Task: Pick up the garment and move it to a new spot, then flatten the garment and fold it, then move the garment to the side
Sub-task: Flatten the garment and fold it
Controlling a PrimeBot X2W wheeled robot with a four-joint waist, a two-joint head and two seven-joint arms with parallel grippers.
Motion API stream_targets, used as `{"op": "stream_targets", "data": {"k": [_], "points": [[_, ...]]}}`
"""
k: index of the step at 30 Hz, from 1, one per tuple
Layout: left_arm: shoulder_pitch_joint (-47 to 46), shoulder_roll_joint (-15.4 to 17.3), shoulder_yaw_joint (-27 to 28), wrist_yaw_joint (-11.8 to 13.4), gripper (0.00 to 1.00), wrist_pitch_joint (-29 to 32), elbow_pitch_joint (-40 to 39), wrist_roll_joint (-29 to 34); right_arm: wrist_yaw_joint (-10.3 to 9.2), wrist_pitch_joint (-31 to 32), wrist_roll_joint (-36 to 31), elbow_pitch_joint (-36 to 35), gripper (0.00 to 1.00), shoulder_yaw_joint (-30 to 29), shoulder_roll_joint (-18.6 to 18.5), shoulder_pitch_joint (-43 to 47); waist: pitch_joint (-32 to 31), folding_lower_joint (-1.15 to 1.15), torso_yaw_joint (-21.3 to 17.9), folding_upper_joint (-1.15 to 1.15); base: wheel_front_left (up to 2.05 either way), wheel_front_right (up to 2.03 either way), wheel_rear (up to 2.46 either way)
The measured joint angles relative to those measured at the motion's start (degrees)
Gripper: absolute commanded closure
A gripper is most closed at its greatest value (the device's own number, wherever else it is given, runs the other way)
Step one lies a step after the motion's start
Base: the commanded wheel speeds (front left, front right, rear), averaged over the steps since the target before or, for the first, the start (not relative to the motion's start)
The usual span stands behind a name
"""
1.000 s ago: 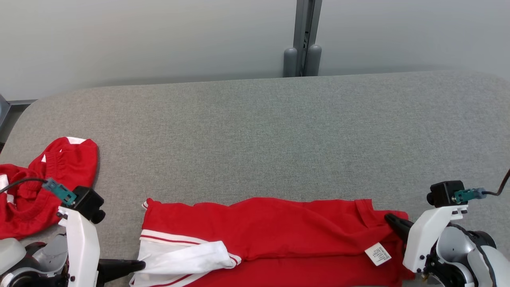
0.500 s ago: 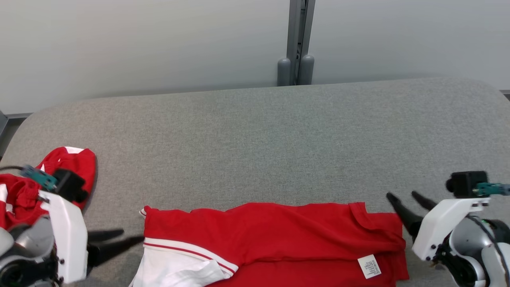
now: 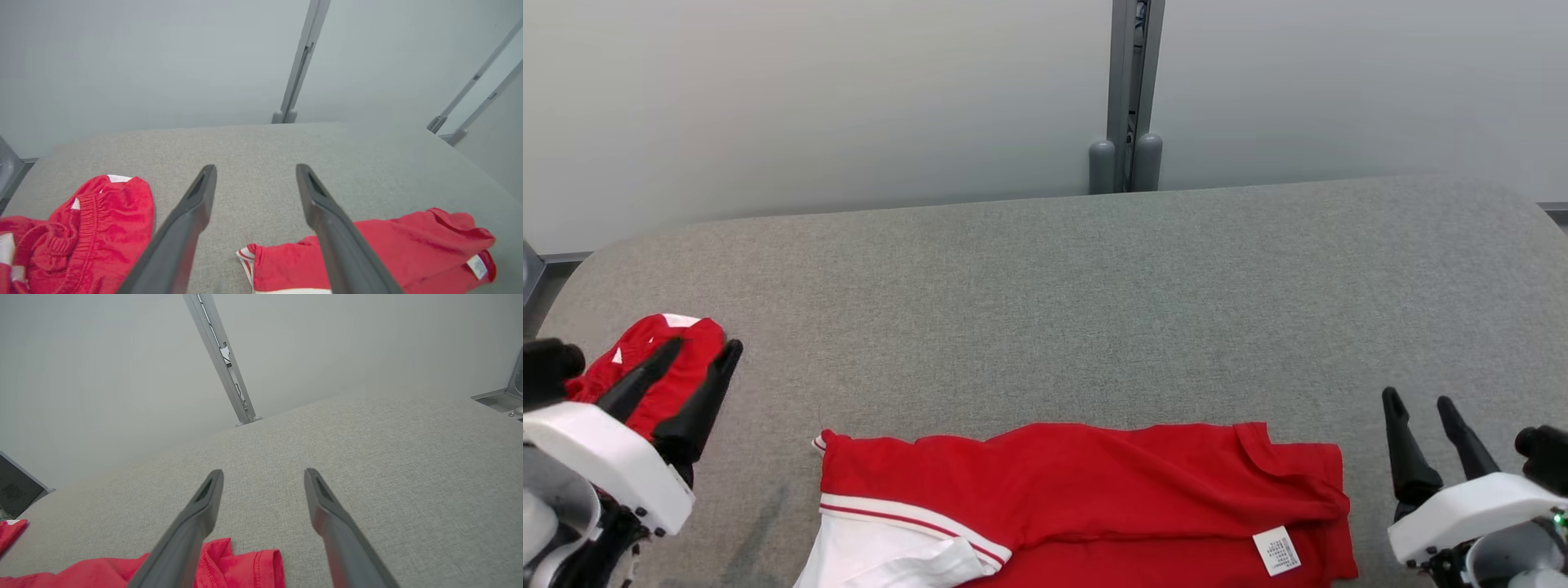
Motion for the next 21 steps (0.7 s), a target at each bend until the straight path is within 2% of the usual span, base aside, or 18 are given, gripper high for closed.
{"op": "stream_targets", "data": {"k": [2, 5, 7, 9, 11, 12, 14, 21], "points": [[2.7, -0.9, 1.7, 3.8, 0.00, -4.8, -1.0, 0.0, 0.00, -2.7, 0.1, 1.9, 0.00, 0.7, 0.7, 0.6, 0.0, 0.00, 0.1, 0.00, 0.00, 0.00, 0.00], [7.1, -3.5, 5.7, 8.8, 0.00, -6.7, -3.0, 1.7, 0.00, -7.0, -0.5, 5.0, 0.00, 1.9, 1.1, 1.0, 0.0, 0.00, 0.4, 0.00, 0.00, 0.00, 0.00], [10.4, -6.7, 13.5, 12.0, 0.00, -6.8, -4.0, 5.5, 0.00, -9.1, -1.2, 7.2, 0.00, 2.9, 1.3, 1.1, 0.0, 0.00, 0.8, 0.00, 0.00, 0.00, 0.00], [15.0, -10.7, 20.8, 13.7, 0.00, -7.0, -5.3, 10.4, 0.00, -10.0, -1.4, 9.9, 0.00, 4.0, 1.5, 1.1, 0.0, 0.00, 1.3, 0.00, 0.00, 0.00, 0.00], [21.0, -15.5, 25.7, 13.9, 0.00, -7.0, -6.2, 15.0, 0.00, -10.1, -2.0, 12.8, 0.00, 4.6, 1.5, 1.0, 0.1, 0.00, 1.7, 0.00, 0.00, 0.00, 0.00], [21.0, -15.5, 25.7, 13.9, 0.00, -7.0, -6.2, 15.0, 0.00, -10.1, -2.0, 12.8, 0.00, 4.6, 1.5, 1.0, 0.1, 0.00, 1.7, 0.00, 0.00, 0.00, 0.00], [27.0, -21.1, 31.2, 13.3, 0.00, -7.0, -6.8, 22.1, 0.00, -9.1, -2.1, 17.3, 0.00, 5.7, 1.7, 0.7, 0.1, 0.00, 2.2, 0.00, 0.00, 0.00, 0.00], [32.1, -29.9, 36.5, 9.9, 0.00, -7.0, -5.4, 37.3, 0.00, -8.5, -2.0, 25.9, 0.00, 4.5, 1.8, -2.0, 0.3, 0.00, 3.7, 0.00, 0.00, 0.00, 0.00]]}}
